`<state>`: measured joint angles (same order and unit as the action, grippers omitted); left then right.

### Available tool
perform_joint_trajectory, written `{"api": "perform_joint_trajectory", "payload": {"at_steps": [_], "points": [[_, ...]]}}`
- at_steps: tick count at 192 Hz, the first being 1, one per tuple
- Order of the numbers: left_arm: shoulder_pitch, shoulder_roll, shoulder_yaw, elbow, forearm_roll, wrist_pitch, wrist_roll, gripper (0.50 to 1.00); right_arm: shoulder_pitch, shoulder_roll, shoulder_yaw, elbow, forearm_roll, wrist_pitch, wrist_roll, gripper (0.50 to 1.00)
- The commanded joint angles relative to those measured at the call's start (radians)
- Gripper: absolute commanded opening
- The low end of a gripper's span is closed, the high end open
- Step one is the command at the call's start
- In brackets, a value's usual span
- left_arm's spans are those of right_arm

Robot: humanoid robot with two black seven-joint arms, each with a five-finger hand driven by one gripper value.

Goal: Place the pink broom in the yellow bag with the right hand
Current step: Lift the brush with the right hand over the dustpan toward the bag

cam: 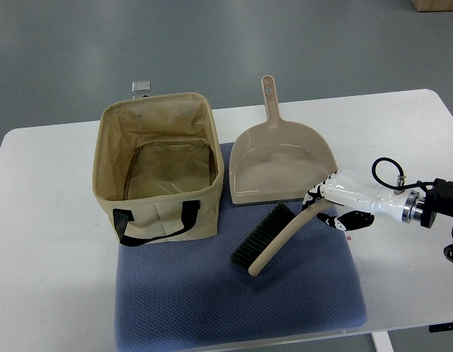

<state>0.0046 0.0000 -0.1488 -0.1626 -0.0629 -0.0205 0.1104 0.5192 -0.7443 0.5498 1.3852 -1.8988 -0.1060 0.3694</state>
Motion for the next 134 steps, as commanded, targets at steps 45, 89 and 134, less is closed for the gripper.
{"api": "perform_joint_trajectory", "payload": {"at_steps": [45,89,134], "points": [[0.000,0.000,0.000,0.000,0.000,0.001,0.000,1.000,0.173,-0.082,0.042,-0.008,0.158,-0.027,0.006,0.500],[0.000,0.000,0.000,0.000,0.000,-0.001,0.000,1.000,0.288,-0.087,0.042,-0.060,0.175,-0.026,0.005,0.500],[0.000,0.000,0.000,-0.002,0.000,-0.001,0.000,1.000,0.380,-0.089,0.042,-0.067,0.175,-0.023,0.000,0.500]]}}
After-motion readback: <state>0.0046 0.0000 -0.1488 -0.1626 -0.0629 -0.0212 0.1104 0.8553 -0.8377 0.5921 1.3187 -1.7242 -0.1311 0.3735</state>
